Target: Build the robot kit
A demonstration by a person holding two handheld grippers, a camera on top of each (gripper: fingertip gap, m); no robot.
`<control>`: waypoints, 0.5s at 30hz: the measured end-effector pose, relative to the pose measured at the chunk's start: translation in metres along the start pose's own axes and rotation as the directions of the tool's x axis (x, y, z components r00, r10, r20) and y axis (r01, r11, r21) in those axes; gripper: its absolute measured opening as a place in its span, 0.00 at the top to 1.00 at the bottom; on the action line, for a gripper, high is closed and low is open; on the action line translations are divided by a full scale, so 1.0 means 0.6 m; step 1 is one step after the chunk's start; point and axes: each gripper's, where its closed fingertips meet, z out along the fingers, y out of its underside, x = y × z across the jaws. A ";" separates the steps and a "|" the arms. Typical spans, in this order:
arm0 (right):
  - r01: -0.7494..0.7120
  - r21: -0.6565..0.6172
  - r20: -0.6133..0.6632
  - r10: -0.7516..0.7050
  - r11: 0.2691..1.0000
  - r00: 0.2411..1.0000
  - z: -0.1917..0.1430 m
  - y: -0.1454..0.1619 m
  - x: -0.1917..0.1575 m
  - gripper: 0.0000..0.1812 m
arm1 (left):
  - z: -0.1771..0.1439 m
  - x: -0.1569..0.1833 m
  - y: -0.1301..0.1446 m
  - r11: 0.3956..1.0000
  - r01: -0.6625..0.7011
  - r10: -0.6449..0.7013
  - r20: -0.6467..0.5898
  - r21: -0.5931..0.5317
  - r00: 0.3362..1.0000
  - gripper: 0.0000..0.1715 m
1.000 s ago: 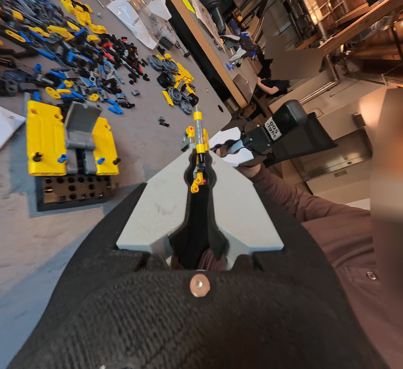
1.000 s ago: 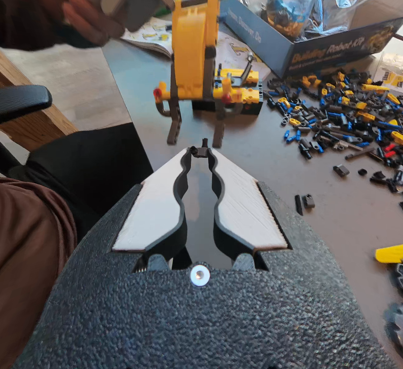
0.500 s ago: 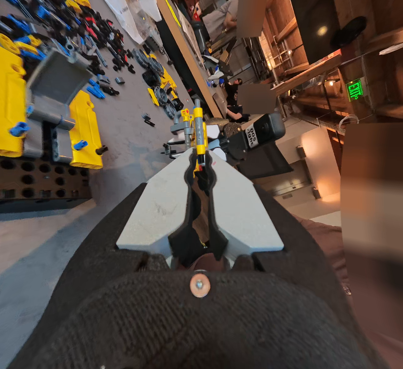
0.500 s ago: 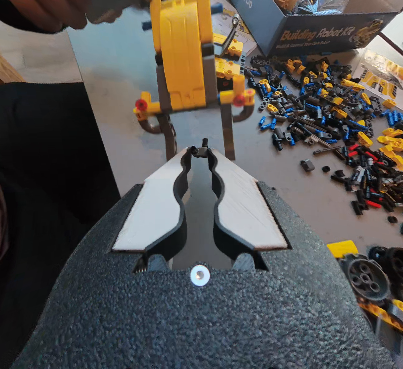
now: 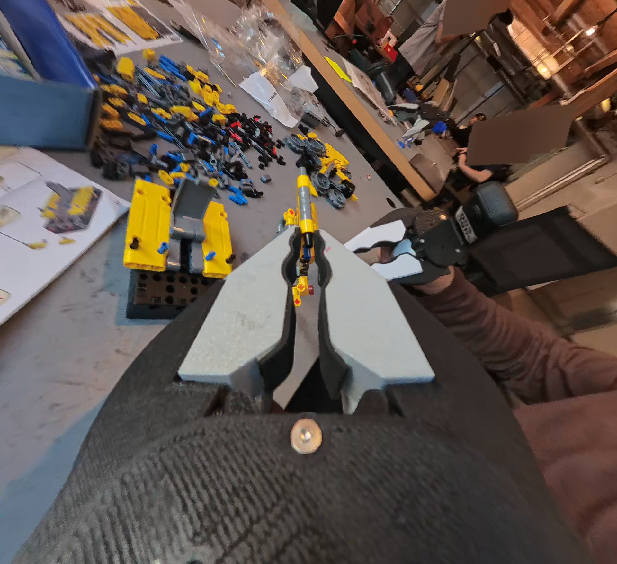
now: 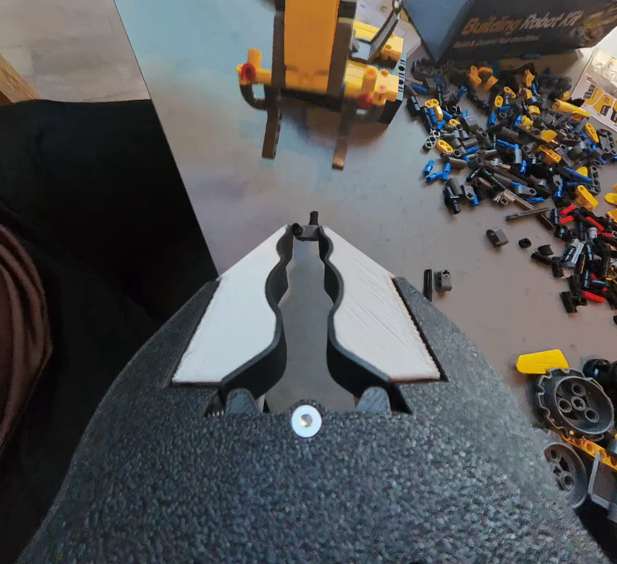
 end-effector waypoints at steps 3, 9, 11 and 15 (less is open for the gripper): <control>-0.018 0.012 -0.002 0.018 1.000 1.000 -0.003 0.001 0.006 0.94 | -0.009 -0.002 -0.033 0.971 -0.237 0.239 0.146 -0.027 0.960 0.97; -0.088 0.076 0.002 0.088 0.993 0.996 -0.024 -0.011 0.025 0.94 | 0.031 0.040 0.012 0.824 -0.524 0.562 0.195 -0.217 0.804 0.97; -0.100 0.093 -0.002 0.101 0.991 0.995 -0.033 -0.014 0.031 0.94 | 0.052 0.050 0.044 0.809 -0.535 0.578 0.167 -0.244 0.799 0.97; -0.128 0.118 -0.003 0.129 0.985 0.992 -0.047 -0.014 0.040 0.94 | 0.074 0.064 0.077 0.840 -0.493 0.528 0.132 -0.227 0.839 0.97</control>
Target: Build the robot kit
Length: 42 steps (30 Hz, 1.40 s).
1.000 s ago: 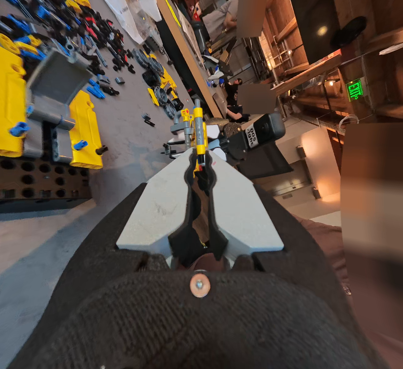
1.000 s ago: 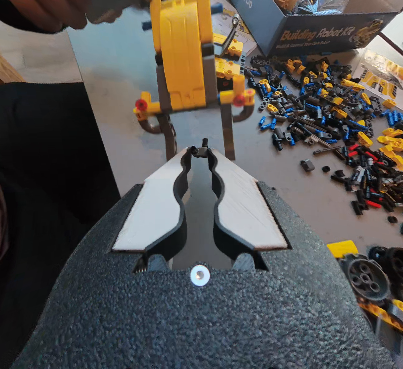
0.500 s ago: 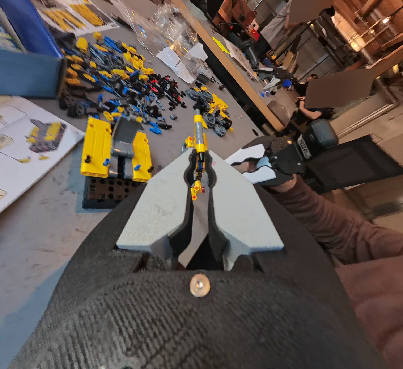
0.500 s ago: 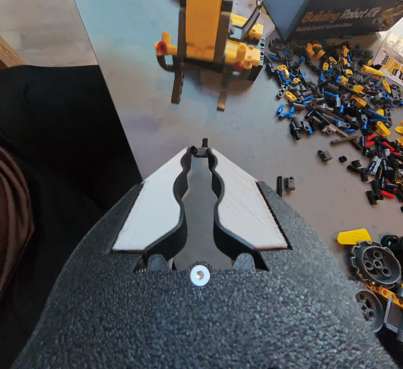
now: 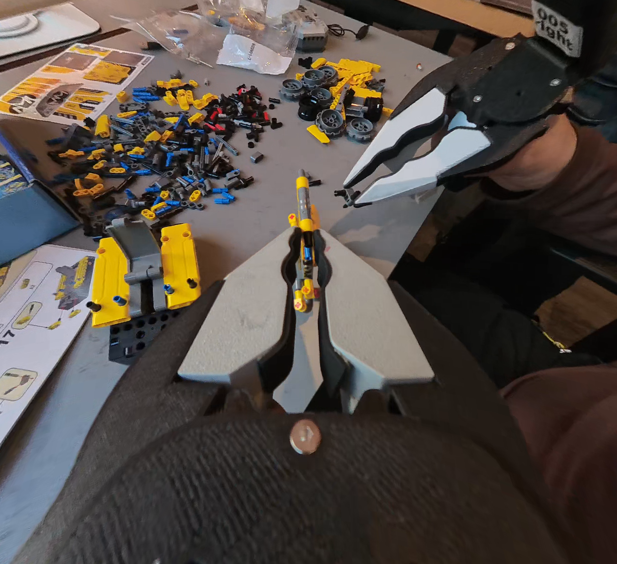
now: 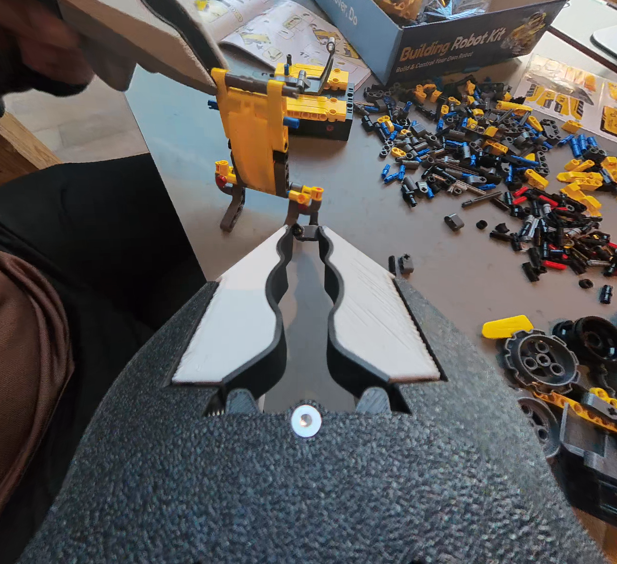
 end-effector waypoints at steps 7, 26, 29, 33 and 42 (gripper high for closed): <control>-0.053 -0.038 0.119 0.057 0.998 0.991 0.000 0.016 -0.029 0.94 | -0.011 -0.012 -0.018 0.996 -0.090 0.089 0.078 0.012 0.993 0.97; -0.113 -0.125 0.131 0.129 0.986 0.983 0.071 0.028 -0.022 0.94 | -0.041 0.025 -0.010 0.942 0.321 -0.285 -0.264 0.102 0.921 0.97; -0.130 -0.137 0.133 0.148 0.982 0.980 0.076 0.029 -0.018 0.94 | -0.041 0.017 -0.007 0.933 0.340 -0.299 -0.267 0.121 0.916 0.97; -0.114 -0.155 0.121 0.133 0.981 0.984 0.082 0.032 -0.017 0.94 | -0.038 0.022 -0.010 0.911 0.386 -0.333 -0.295 0.143 0.896 0.97; -0.206 -0.121 0.169 0.224 0.971 0.960 0.056 0.029 -0.008 0.94 | -0.046 -0.006 -0.031 0.940 0.262 -0.225 -0.179 0.220 0.958 0.97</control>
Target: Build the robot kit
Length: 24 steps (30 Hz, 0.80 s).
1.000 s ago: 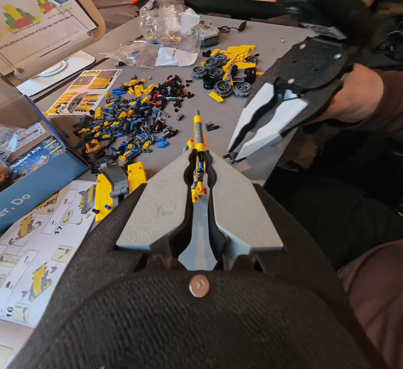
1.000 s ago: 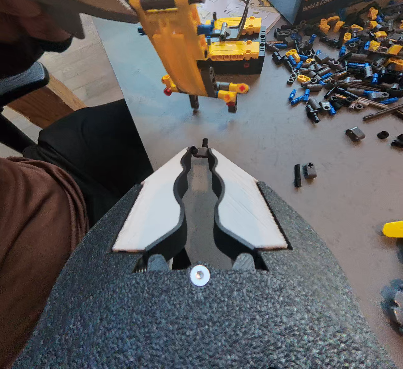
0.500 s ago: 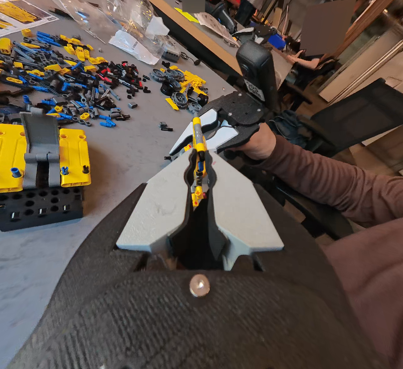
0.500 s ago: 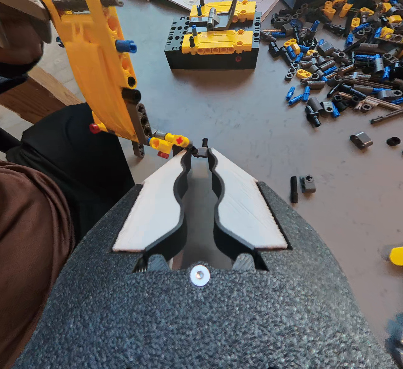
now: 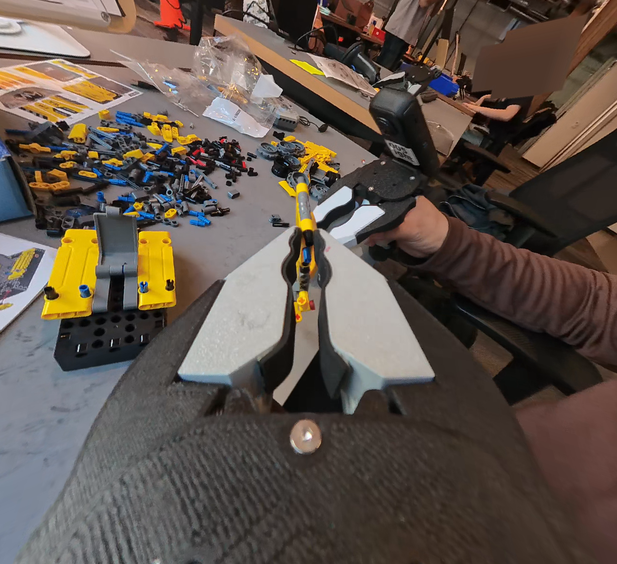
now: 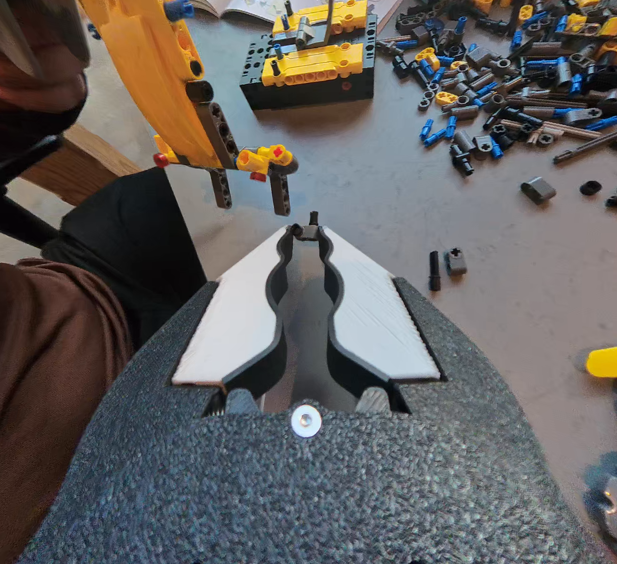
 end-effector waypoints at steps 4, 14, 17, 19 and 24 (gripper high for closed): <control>-0.007 -0.017 0.071 0.008 1.000 0.997 0.008 0.002 -0.016 0.94 | 0.005 0.006 0.001 1.000 0.002 -0.003 -0.028 -0.004 1.000 0.97; 0.062 -0.072 0.073 -0.056 0.995 0.996 0.033 0.001 -0.014 0.94 | 0.006 0.020 0.026 0.993 0.118 -0.120 -0.120 -0.028 0.986 0.97; 0.079 -0.067 0.050 -0.076 0.995 0.996 0.030 -0.001 0.000 0.94 | 0.008 0.005 0.041 0.986 0.155 -0.160 -0.104 -0.061 0.982 0.97; 0.074 -0.064 0.037 -0.072 0.995 0.997 0.026 -0.002 0.010 0.94 | 0.009 -0.008 0.052 0.978 0.190 -0.197 -0.093 -0.081 0.976 0.97; 0.059 -0.065 -0.061 -0.063 0.996 0.996 0.008 0.001 0.052 0.94 | 0.028 -0.031 0.080 0.959 0.255 -0.263 -0.051 -0.128 0.964 0.97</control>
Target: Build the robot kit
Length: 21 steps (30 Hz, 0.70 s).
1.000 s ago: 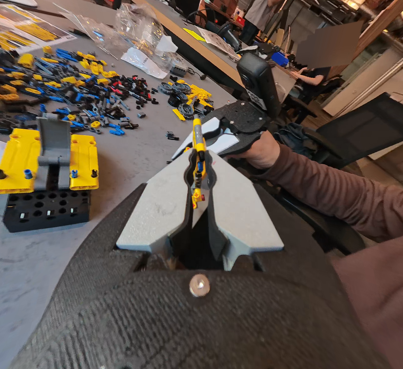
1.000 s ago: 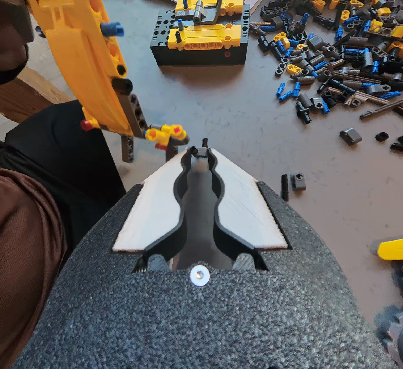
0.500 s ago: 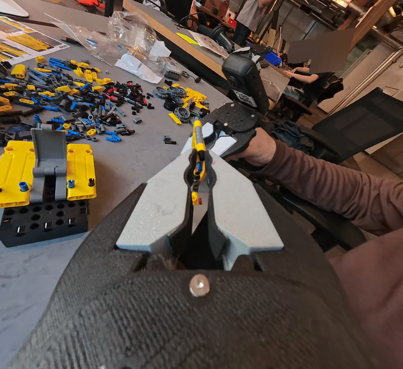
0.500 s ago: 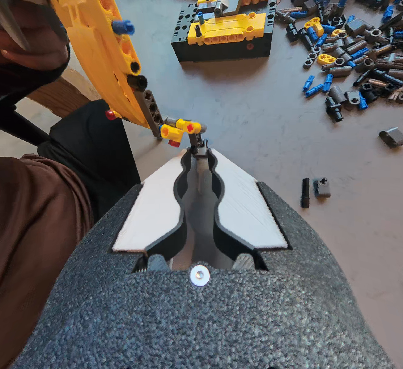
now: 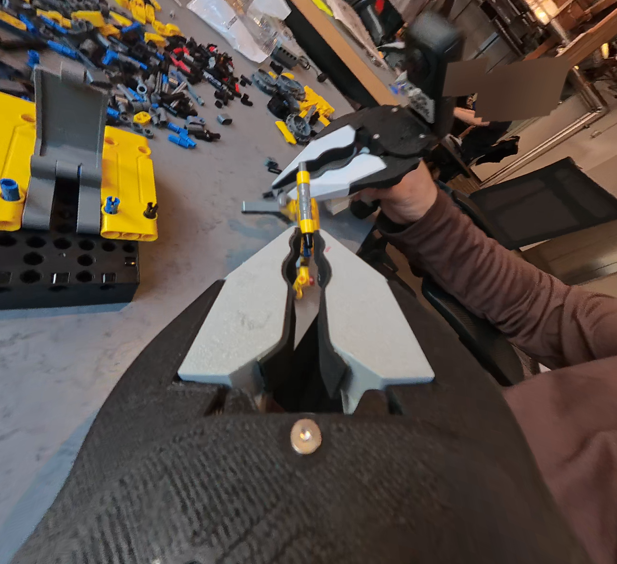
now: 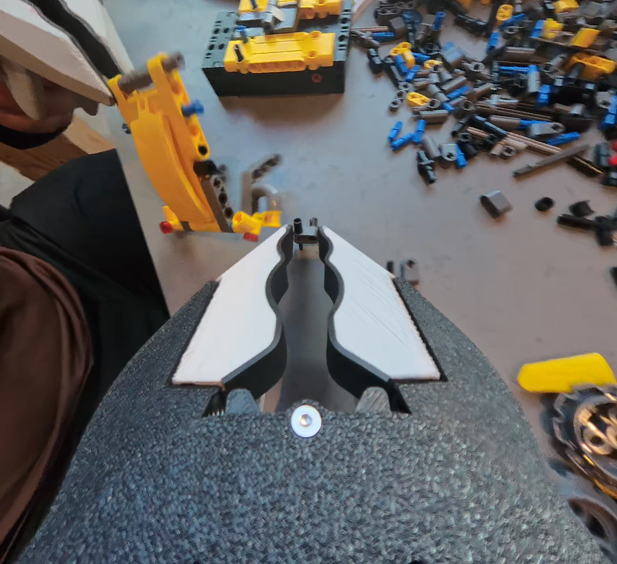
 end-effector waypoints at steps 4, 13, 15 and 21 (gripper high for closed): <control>-0.043 -0.009 -0.115 0.041 0.999 0.992 -0.034 0.014 0.048 0.94 | 0.029 -0.007 0.007 0.998 0.058 -0.058 0.006 -0.016 0.998 0.97; -0.038 0.016 -0.142 0.040 0.999 0.989 -0.074 0.015 0.027 0.94 | 0.087 -0.038 0.036 0.991 0.048 -0.032 0.126 -0.124 0.992 0.95; -0.017 0.002 -0.139 0.017 1.000 0.990 -0.073 0.018 0.012 0.94 | 0.093 -0.032 0.038 0.989 0.038 -0.021 0.118 -0.140 0.993 0.96; 0.013 -0.048 -0.197 -0.022 0.999 0.980 -0.080 0.047 0.002 0.94 | 0.077 -0.034 0.029 0.994 0.026 -0.012 0.133 -0.104 0.991 1.00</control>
